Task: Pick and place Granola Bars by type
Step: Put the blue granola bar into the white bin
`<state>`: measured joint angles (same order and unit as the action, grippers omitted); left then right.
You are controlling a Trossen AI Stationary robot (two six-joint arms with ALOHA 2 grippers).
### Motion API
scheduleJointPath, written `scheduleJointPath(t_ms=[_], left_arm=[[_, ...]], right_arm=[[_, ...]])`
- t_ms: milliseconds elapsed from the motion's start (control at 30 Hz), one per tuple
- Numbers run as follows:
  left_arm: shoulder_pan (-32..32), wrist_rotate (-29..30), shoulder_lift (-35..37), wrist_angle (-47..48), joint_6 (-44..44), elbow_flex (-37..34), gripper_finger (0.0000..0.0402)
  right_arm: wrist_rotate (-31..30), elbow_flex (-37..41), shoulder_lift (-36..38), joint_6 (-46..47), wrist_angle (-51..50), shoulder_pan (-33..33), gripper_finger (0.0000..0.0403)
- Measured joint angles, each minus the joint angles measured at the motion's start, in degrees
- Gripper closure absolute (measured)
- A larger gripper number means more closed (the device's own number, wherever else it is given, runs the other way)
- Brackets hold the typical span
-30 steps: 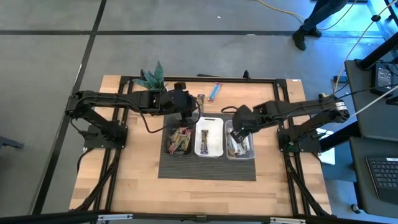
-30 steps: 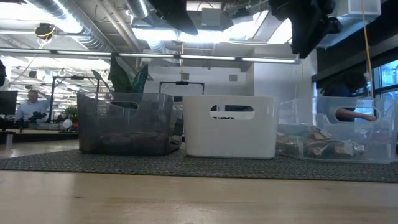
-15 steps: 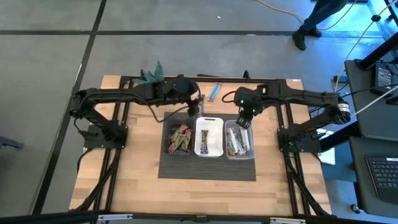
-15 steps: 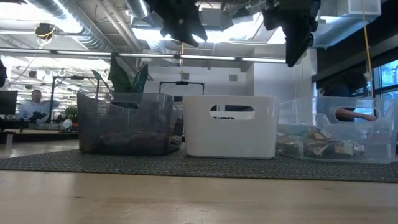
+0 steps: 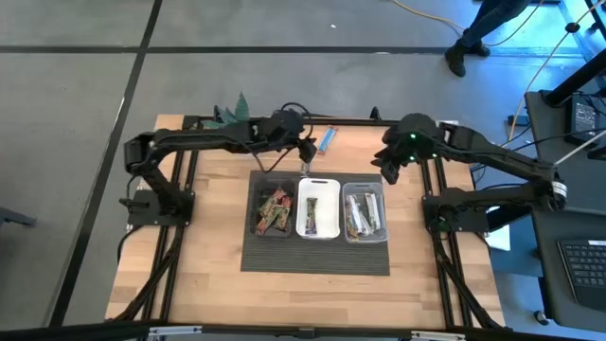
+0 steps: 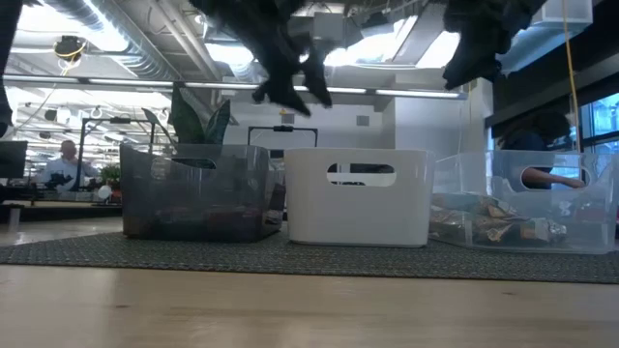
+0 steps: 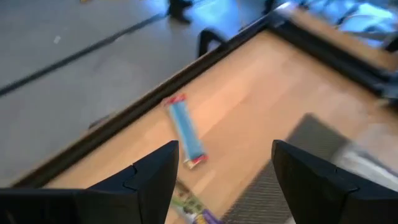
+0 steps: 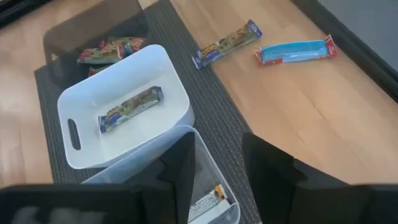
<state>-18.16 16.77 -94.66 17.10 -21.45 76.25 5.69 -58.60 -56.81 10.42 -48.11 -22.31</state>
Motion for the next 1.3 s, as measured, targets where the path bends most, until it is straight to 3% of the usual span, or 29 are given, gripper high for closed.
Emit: scheduleJointPath(t_ms=[333, 467, 1300], left_arm=[[-4.8, -0.3, -12.9, -0.9, -14.7, -0.1, 0.0158], [-5.6, -3.3, -16.2, -2.5, -17.9, -0.1, 0.0158], [-2.7, -2.9, -22.5, 0.8, -22.9, 0.0, 0.0158]], right_arm=[[0.0, 1.8, 4.6, -0.2, -0.1, 0.0, 0.0266], [0.0, 1.8, 4.6, -0.5, -0.6, 0.0, 0.0266], [0.0, 1.8, 4.6, -3.7, -1.3, 0.0, 0.0266]])
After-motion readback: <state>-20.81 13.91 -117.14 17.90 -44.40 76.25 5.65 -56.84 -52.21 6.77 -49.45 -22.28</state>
